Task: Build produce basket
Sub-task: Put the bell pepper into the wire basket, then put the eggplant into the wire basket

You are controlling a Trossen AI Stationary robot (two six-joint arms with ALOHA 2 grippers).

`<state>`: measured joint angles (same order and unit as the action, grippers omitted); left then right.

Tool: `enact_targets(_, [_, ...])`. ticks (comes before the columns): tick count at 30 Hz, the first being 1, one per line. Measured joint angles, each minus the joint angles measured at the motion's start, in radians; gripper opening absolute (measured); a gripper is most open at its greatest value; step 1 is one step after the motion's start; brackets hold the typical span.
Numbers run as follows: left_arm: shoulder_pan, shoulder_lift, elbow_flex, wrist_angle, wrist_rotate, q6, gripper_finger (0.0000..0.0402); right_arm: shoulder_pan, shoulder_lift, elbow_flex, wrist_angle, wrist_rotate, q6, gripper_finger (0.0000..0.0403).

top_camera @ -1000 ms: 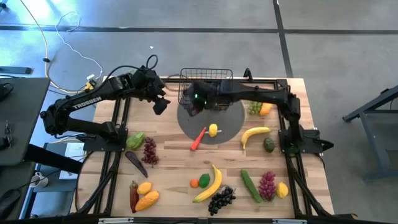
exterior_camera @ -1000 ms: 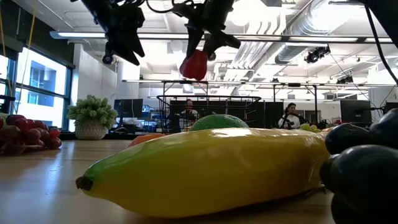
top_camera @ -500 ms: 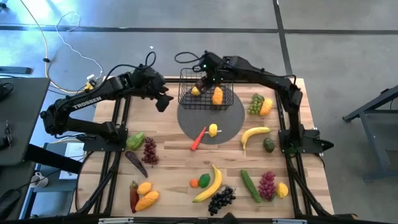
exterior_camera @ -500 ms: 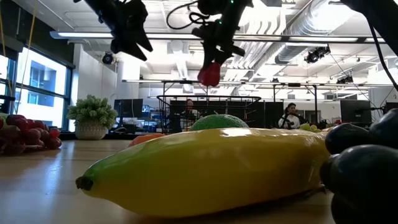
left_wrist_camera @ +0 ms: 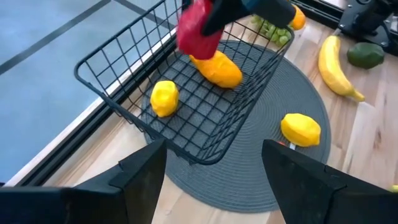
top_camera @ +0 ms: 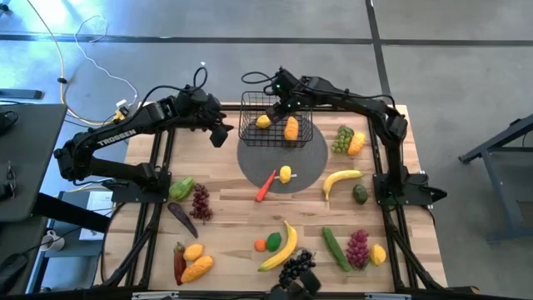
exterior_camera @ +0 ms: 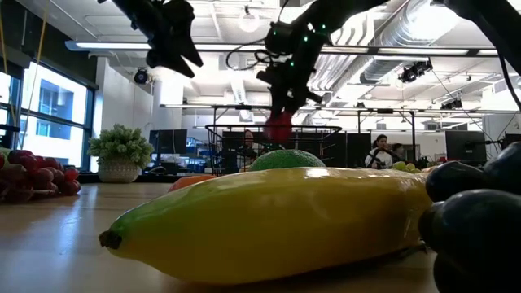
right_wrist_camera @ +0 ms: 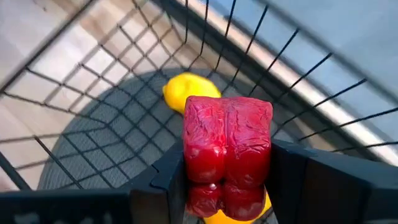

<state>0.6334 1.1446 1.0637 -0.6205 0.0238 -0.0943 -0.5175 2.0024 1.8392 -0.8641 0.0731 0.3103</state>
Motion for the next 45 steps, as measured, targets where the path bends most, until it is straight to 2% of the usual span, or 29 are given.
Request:
enact_targets(8, [0.0,0.0,0.0,-0.001,-0.01,-0.025,0.0255,0.0,0.0,-0.136,0.176,-0.025,0.012,0.0139])
enact_targets(21, [0.0,0.0,0.0,-0.003,-0.01,-0.048,0.0255,-0.029,0.0,-0.261,0.247,-0.045,0.073,0.0141])
enact_targets(38, [0.0,0.0,0.0,-0.019,0.01,-0.061,0.0255,-0.034,0.0,-0.268,0.273,-0.044,0.048,0.0238])
enact_targets(45, [0.0,0.0,0.0,-0.075,0.077,-0.078,0.0262,-0.035,0.0,-0.253,0.249,-0.044,0.045,0.0247])
